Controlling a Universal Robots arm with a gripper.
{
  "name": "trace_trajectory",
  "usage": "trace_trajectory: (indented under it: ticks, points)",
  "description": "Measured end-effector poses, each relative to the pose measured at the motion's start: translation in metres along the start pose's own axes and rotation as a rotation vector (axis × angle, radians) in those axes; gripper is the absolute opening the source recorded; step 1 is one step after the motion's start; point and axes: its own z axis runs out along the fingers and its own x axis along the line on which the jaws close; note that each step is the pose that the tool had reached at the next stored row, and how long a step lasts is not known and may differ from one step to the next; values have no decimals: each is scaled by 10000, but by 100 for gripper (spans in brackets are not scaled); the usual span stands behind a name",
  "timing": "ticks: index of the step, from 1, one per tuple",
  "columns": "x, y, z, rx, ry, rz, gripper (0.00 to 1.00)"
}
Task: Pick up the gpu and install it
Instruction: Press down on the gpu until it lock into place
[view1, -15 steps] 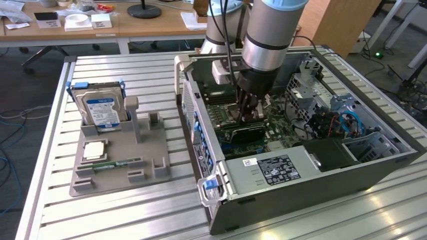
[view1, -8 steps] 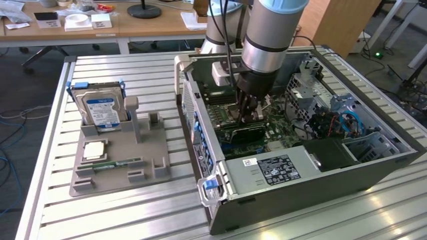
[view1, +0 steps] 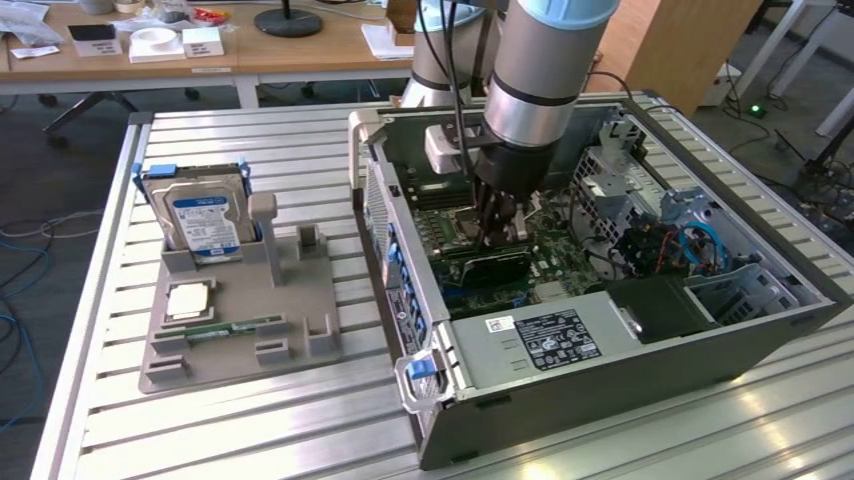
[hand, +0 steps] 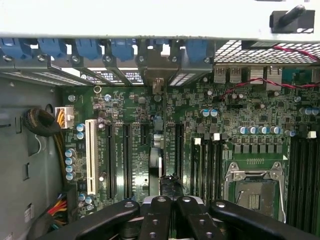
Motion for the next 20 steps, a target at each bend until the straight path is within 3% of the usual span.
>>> trace_trajectory:
  ticks: [20]
  points:
    - [13,0,55,2,-3,-1,11]
